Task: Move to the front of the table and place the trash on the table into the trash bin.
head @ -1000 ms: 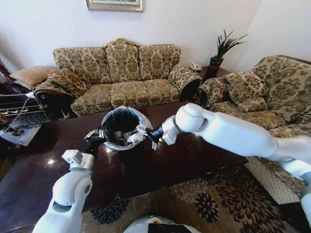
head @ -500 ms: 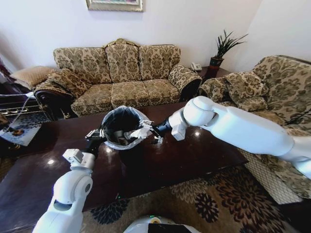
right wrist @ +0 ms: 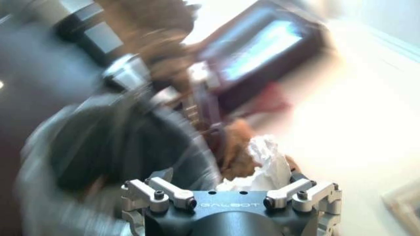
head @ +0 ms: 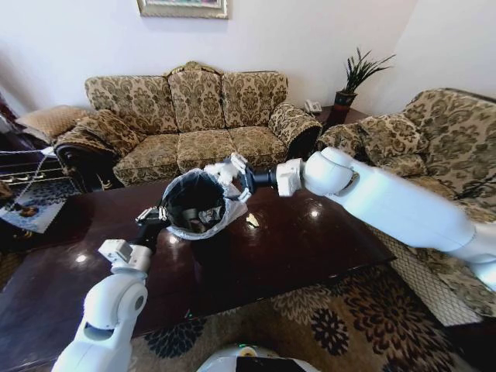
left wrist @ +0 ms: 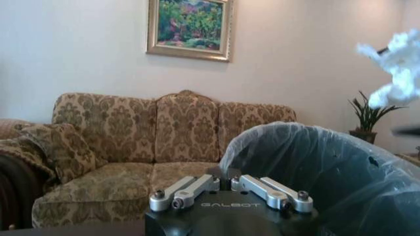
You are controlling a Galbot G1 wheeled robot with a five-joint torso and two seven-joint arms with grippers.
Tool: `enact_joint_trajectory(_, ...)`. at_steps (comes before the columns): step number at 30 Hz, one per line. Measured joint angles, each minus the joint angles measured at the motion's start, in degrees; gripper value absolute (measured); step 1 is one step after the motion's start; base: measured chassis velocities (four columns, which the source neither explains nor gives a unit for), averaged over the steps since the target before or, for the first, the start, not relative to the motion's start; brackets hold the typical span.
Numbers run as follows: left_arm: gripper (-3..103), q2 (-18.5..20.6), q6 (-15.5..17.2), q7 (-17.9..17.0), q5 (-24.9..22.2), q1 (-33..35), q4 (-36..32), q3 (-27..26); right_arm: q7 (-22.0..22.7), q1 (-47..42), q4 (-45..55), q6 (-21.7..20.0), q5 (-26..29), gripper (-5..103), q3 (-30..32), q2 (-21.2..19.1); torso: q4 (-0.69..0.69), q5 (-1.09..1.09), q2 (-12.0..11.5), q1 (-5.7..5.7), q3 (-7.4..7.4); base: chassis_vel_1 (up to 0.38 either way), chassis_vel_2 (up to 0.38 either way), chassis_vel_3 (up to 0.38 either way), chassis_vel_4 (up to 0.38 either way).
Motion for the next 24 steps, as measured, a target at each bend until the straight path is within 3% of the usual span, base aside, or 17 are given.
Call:
enact_joint_trajectory(2, 3, 0.1, 0.0, 0.0, 0.0, 0.3, -0.2, -0.1, 10.1, -3.5, 1.8, -3.0, 8.5, 100, 2.2, 0.6, 0.01, 0.00, 0.0, 0.00, 0.00, 0.000, 0.000, 0.000, 0.000)
enact_joint_trajectory(3, 3, 0.1, 0.0, 0.0, 0.0, 0.3, -0.2, -0.1, 10.1, -3.5, 1.8, -3.0, 8.5, 100, 2.2, 0.6, 0.01, 0.00, 0.0, 0.00, 0.00, 0.000, 0.000, 0.000, 0.000)
enact_joint_trajectory(6, 3, 0.3, 0.1, -0.2, 0.0, 0.6, -0.4, -0.2, 20.9, -9.6, 2.9, -5.9, 17.3, 100, 7.5, 0.4, 0.01, 0.00, 0.0, 0.00, 0.00, 0.000, 0.000, 0.000, 0.000)
enact_joint_trajectory(7, 3, 0.3, 0.1, -0.2, 0.0, 0.6, -0.4, -0.2, 20.9, -9.6, 2.9, -5.9, 17.3, 100, 7.5, 0.4, 0.01, 0.00, 0.0, 0.00, 0.00, 0.000, 0.000, 0.000, 0.000)
enact_joint_trajectory(11, 3, 0.7, 0.2, -0.3, -0.2, 0.8, -0.5, -0.4, 29.7, -16.8, 1.8, -5.1, 23.3, 100, 11.8, -3.3, -0.03, 0.02, 0.0, 0.00, 0.00, 0.000, 0.000, 0.000, 0.000)
enact_joint_trajectory(18, 3, 0.8, 0.2, -0.4, -0.4, 0.8, -0.5, -0.4, 32.3, -26.1, -2.3, -4.1, 26.1, 100, 17.3, -5.5, 0.00, 0.00, 0.0, 0.00, -0.01, 0.000, 0.000, 0.000, 0.000)
enact_joint_trajectory(21, 3, 0.8, 0.2, -0.4, -0.4, 0.8, -0.6, -0.3, 31.4, -33.2, -6.7, -3.8, 26.4, 100, 21.2, -3.8, -0.02, 0.00, 0.0, -0.01, -0.01, 0.000, 0.000, 0.000, 0.000)
enact_joint_trajectory(24, 3, 0.9, 0.2, -0.4, -0.4, 0.8, -0.6, -0.1, 26.8, -41.7, -16.3, -0.3, 24.4, 100, 24.2, 2.9, -0.03, 0.00, 0.0, 0.00, 0.00, 0.000, 0.000, 0.000, 0.000)
